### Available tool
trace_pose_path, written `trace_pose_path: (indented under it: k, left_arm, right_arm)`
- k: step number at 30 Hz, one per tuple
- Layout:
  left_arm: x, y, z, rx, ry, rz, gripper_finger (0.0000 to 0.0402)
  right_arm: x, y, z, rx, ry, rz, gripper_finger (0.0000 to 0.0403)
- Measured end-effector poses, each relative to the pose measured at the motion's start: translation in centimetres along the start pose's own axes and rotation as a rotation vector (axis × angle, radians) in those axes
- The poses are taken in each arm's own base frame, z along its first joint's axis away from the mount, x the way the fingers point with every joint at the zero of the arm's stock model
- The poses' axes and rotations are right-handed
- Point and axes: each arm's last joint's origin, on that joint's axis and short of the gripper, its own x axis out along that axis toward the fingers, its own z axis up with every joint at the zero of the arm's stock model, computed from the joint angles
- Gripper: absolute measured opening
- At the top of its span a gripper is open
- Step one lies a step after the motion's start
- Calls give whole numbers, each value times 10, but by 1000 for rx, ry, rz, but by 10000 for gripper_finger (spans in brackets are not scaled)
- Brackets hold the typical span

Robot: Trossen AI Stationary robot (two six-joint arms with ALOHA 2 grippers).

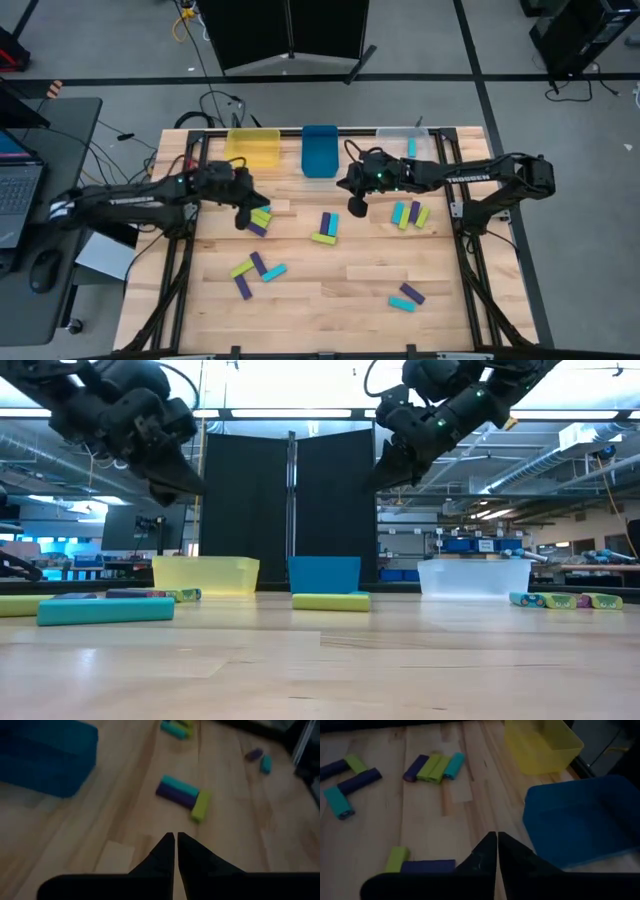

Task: Sort blocks
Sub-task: Put the violet block into the yellow bin

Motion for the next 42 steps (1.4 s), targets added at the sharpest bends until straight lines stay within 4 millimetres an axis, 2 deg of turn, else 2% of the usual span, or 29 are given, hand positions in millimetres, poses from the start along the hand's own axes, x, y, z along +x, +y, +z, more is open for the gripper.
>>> trace_pose_path:
  k: [9, 16, 25, 42]
  left_arm:
    - [18, -18, -4, 115, 298, 22, 39]
    - [26, -35, -10, 181, 439, -18, 94]
    - [34, -39, -26, 184, 581, 44, 152]
    - [57, -34, -42, 270, 719, 91, 159]
  right_arm:
    - [0, 2, 0, -37, -2, 4, 21]
    - [0, 2, 0, -44, -2, 4, 24]
    - [0, 2, 1, -58, -16, 4, 25]
    - [0, 2, 2, -76, -18, 4, 25]
